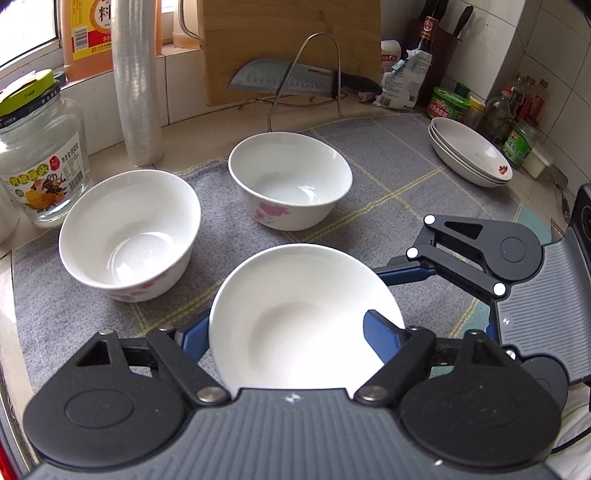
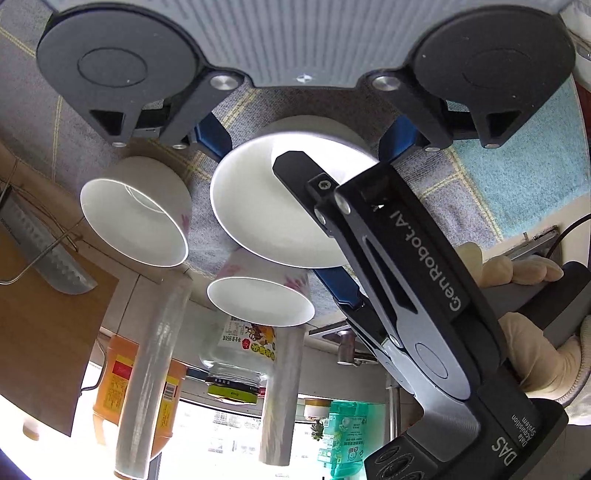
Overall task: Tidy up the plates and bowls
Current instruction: 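Carry the bowl with the left gripper toward the plate stack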
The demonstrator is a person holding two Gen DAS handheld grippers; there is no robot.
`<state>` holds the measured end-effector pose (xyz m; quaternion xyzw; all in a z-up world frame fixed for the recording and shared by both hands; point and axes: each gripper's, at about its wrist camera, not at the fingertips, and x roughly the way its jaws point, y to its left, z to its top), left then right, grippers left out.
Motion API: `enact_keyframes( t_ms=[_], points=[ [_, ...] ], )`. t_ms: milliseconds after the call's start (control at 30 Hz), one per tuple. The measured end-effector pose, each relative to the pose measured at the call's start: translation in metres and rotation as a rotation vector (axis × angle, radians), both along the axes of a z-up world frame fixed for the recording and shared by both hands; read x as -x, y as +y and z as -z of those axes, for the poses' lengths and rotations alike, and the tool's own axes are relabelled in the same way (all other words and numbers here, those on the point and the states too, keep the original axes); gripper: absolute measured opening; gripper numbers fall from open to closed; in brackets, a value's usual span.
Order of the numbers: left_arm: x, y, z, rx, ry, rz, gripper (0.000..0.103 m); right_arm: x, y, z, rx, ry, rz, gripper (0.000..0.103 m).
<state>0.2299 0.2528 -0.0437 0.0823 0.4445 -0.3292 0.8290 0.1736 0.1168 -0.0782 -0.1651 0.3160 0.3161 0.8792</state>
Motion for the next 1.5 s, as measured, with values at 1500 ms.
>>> enact_keyframes(
  t_ms=[1500],
  points=[
    [-0.014, -0.189, -0.003, 0.086, -0.082, 0.399, 0.084, 0.031, -0.158, -0.016, 0.072, 0.02, 0.433, 0.089]
  ],
)
